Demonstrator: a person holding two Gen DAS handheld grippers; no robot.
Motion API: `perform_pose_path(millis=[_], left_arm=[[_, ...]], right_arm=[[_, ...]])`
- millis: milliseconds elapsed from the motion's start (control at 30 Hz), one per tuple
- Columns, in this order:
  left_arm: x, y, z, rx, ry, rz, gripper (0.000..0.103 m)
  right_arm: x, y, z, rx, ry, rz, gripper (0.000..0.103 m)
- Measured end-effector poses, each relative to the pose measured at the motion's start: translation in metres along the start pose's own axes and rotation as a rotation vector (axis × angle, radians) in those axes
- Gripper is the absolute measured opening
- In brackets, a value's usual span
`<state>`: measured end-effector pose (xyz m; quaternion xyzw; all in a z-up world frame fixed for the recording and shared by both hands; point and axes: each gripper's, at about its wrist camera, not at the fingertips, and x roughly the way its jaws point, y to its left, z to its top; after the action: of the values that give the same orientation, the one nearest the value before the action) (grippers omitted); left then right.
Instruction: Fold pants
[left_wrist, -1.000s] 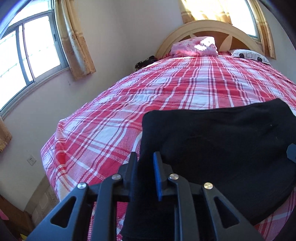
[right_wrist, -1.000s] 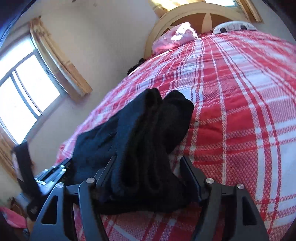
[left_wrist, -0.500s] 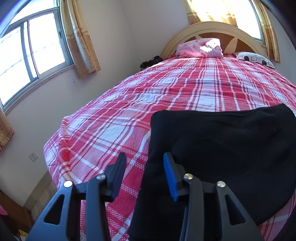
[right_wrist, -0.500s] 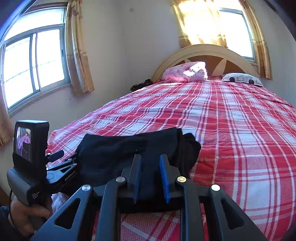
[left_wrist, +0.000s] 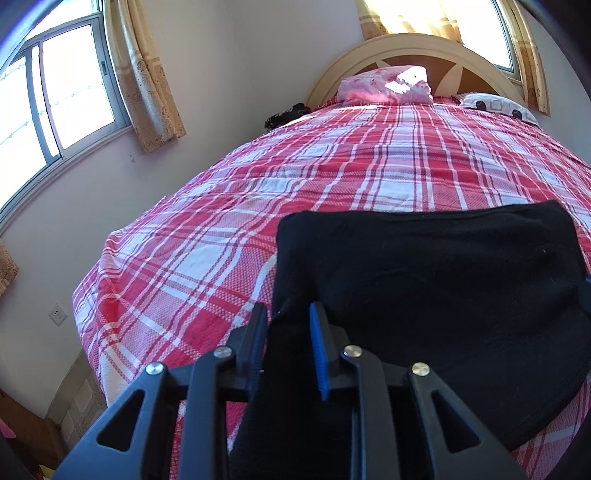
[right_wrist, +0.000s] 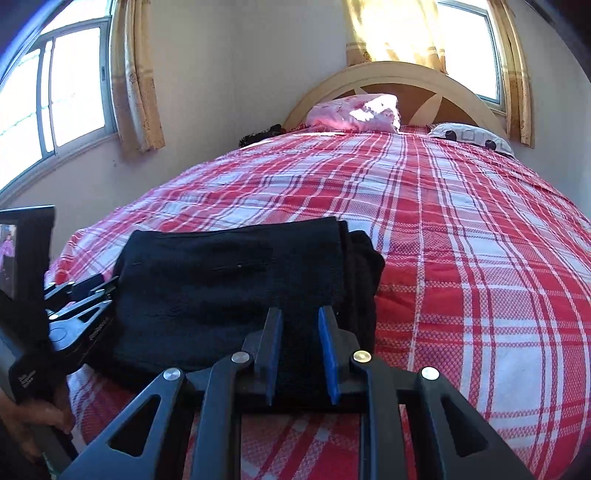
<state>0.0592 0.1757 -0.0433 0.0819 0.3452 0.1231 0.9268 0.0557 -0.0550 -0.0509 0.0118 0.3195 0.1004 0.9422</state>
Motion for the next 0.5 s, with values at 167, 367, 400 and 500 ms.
perform_pose_path(millis=[167,367,400,500], left_arm=[[-0.014,0.009,0.003,-0.016,0.011,-0.015,0.039],[-0.038,0.037,0.016,-0.090,-0.043,-0.051,0.074],[-0.041,0.042,0.018,-0.099,-0.052,-0.046,0.074],[-0.050,0.058,0.026,-0.145,-0.081,-0.040,0.075]], right_arm=[[0.012,-0.013,0.008,0.033,0.025,0.013,0.024],[-0.002,-0.021,-0.003,0.067,0.019,0.011,0.044],[-0.006,-0.026,-0.006,0.094,0.011,0.024,0.048],[-0.017,-0.043,-0.014,0.183,-0.001,0.060,0.053]])
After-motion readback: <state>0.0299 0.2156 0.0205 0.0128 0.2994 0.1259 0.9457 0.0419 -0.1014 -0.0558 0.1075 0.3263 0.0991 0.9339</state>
